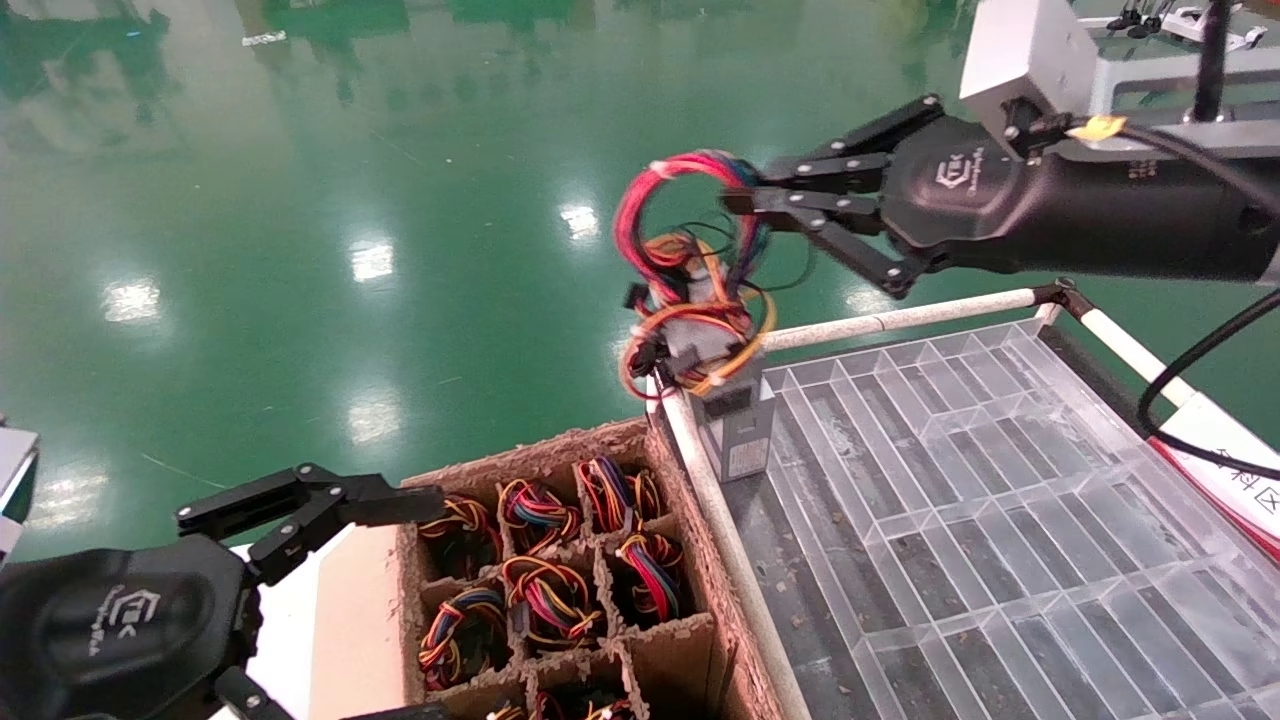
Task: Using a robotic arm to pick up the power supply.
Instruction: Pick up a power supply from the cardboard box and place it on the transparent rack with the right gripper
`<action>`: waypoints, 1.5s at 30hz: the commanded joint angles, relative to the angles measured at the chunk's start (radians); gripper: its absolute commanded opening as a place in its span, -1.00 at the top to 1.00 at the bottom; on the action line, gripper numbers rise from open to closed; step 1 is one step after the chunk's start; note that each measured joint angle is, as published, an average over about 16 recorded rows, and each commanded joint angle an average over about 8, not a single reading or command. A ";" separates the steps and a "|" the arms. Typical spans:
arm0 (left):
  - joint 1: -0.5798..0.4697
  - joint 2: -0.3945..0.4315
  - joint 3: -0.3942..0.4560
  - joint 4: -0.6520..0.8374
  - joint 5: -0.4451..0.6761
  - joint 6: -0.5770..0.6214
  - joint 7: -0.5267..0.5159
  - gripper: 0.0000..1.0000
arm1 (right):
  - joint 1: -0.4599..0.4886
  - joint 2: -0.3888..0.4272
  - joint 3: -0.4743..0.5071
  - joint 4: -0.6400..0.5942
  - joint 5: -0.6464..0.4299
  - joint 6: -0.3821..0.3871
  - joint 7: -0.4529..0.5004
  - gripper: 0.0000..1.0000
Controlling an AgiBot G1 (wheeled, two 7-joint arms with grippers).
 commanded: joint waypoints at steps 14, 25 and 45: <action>0.000 0.000 0.000 0.000 0.000 0.000 0.000 -1.00 | -0.013 -0.011 -0.038 -0.209 -0.076 0.002 -0.121 1.00; 0.000 0.000 0.000 0.000 0.000 0.000 0.000 -1.00 | -0.042 -0.096 -0.054 -0.353 -0.082 0.020 -0.206 1.00; 0.000 0.000 0.000 0.000 0.000 0.000 0.000 -1.00 | 0.016 -0.199 -0.050 -0.672 -0.078 0.059 -0.381 1.00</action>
